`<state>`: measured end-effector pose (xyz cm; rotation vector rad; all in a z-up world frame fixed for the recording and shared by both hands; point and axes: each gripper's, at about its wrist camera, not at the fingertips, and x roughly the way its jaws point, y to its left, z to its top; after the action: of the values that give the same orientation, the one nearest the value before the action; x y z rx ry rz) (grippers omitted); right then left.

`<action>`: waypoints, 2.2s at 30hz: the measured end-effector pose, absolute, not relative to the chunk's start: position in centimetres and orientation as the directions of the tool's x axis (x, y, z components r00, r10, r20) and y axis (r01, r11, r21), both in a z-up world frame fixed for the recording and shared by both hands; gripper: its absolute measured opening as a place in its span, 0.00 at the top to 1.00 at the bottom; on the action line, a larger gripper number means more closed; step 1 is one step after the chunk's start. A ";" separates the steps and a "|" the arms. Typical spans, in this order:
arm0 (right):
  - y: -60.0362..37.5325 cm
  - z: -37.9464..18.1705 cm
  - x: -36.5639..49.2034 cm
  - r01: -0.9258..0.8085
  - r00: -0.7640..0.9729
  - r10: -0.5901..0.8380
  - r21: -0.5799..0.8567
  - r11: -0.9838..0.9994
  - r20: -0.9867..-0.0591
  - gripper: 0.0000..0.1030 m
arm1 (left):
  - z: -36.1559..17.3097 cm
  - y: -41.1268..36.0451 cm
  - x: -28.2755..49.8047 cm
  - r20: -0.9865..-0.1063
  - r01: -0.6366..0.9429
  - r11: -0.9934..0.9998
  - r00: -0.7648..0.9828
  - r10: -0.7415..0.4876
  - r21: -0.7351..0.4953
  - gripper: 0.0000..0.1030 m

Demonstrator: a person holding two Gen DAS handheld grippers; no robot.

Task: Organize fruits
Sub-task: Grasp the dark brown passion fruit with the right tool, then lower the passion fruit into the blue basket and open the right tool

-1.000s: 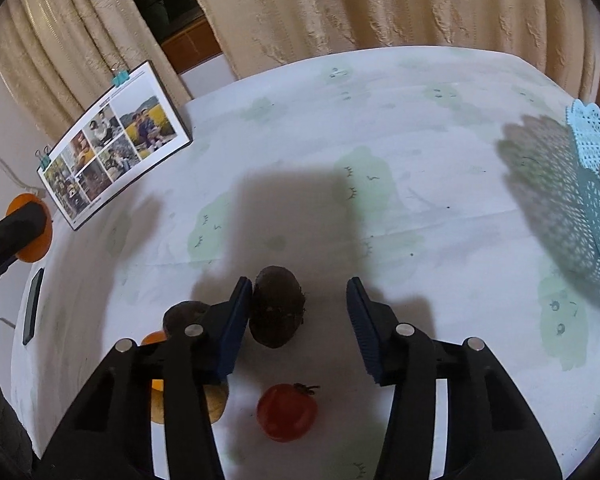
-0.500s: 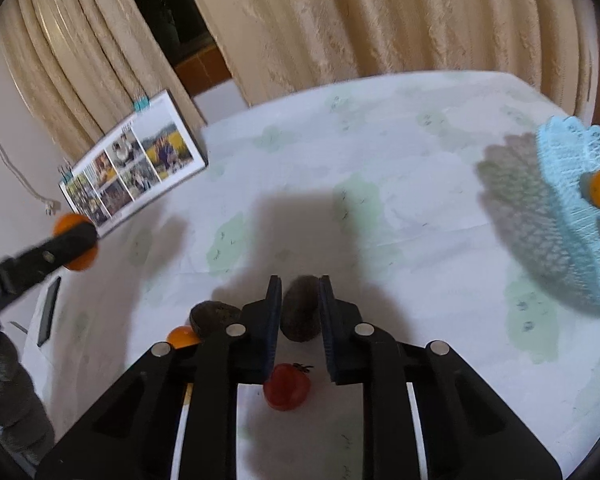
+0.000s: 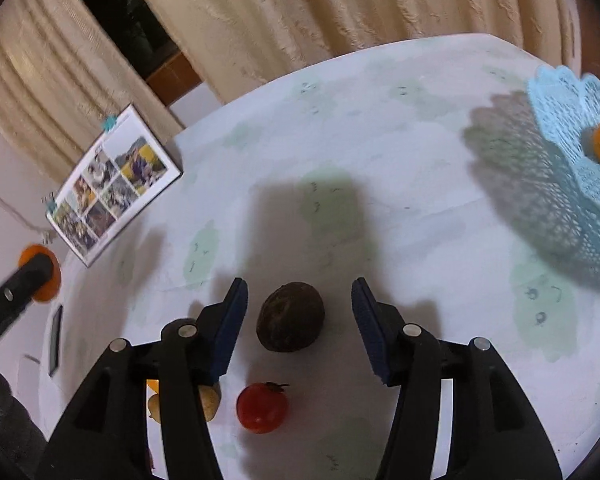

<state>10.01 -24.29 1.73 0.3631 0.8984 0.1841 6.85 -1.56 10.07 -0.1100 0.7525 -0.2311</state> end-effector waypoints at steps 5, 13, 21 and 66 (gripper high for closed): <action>-22.3 1.2 9.8 -0.036 0.602 0.232 0.265 0.964 -0.764 0.51 | 10.1 -1.5 6.8 -0.663 0.168 0.969 0.707 -0.247 -0.181 0.61; -22.6 1.9 8.2 -0.050 0.628 0.197 0.214 0.976 -0.753 0.62 | 10.0 -2.0 6.7 -0.669 0.170 0.970 0.702 -0.242 -0.173 0.61; -27.2 6.1 5.1 0.032 0.746 0.117 0.210 0.977 -0.656 0.62 | 9.7 -3.5 6.5 -0.677 0.188 0.968 0.692 -0.251 -0.167 0.61; -45.7 5.3 -6.1 0.554 0.802 -0.408 0.291 0.780 -0.436 0.45 | 9.1 -27.7 6.1 -0.690 0.562 0.818 0.543 -0.478 -0.124 0.61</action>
<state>-6.09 -45.66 5.34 0.4239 0.3638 -0.5323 6.06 -27.70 9.10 0.1173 0.7821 -0.6186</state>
